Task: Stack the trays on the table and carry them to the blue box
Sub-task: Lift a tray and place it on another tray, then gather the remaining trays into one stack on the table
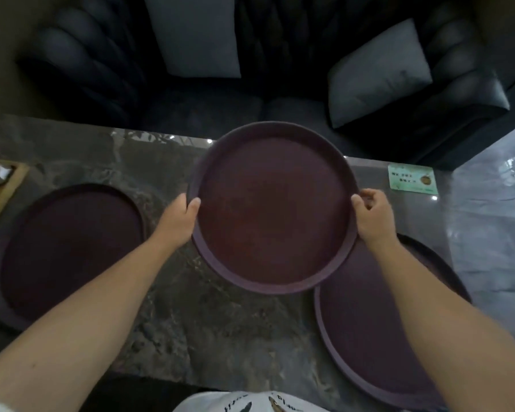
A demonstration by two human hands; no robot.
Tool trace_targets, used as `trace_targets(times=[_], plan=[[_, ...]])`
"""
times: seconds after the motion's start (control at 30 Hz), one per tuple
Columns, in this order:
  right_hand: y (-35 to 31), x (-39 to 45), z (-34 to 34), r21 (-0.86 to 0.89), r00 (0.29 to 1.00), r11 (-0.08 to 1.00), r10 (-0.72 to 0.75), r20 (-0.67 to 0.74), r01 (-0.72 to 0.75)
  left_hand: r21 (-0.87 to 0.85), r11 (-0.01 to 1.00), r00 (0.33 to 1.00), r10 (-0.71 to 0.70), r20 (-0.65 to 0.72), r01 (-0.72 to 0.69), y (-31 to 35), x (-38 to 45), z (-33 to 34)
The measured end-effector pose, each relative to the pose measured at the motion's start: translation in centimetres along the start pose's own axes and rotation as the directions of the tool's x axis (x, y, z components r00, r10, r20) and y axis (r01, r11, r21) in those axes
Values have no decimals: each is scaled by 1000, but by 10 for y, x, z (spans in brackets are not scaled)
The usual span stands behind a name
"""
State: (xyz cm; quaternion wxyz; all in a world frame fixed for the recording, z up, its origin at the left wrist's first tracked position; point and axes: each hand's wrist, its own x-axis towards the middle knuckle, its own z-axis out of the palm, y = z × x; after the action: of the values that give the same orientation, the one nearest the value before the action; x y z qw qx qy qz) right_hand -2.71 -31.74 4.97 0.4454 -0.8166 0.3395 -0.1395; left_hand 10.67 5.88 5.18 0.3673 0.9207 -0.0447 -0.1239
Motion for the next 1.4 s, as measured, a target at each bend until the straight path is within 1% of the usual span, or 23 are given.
trace_targets(times=[0.03,0.1,0.2,0.33,0.47,0.6,0.73,0.83,1.03,1.2,1.33,1.4], plan=[[5,-1,8,-106,1000,994,-20,-2,20,48,999,1000,-5,-23,6,-6,0,4],[9,-1,23,-232,1000,973,-16,7,17,119,992,996,-39,-78,48,-15,4,13],[10,3,42,-361,999,932,15,34,-2,228,969,991,-69,-115,94,-28,13,23],[9,15,65,-541,997,841,32,70,11,307,942,988,-105,-113,135,-43,33,30],[6,27,85,-636,994,771,35,100,37,370,914,984,-132,-116,166,-52,56,31],[5,38,99,-676,993,735,43,110,43,449,880,987,-116,-113,155,-52,76,30],[9,46,108,-702,992,710,40,116,53,561,819,992,-80,-95,120,-54,84,34],[14,48,112,-716,993,695,27,118,67,597,795,993,-64,-98,110,-58,84,39],[18,46,115,-699,995,712,5,101,67,576,810,992,-55,-113,110,-62,82,44],[16,46,114,-696,994,714,5,106,71,564,820,994,-57,-92,100,-63,82,41],[12,48,109,-706,989,706,57,136,57,521,845,993,-100,-69,121,-57,81,36],[7,45,104,-707,989,704,51,139,63,490,859,989,-126,-78,148,-53,78,33]])
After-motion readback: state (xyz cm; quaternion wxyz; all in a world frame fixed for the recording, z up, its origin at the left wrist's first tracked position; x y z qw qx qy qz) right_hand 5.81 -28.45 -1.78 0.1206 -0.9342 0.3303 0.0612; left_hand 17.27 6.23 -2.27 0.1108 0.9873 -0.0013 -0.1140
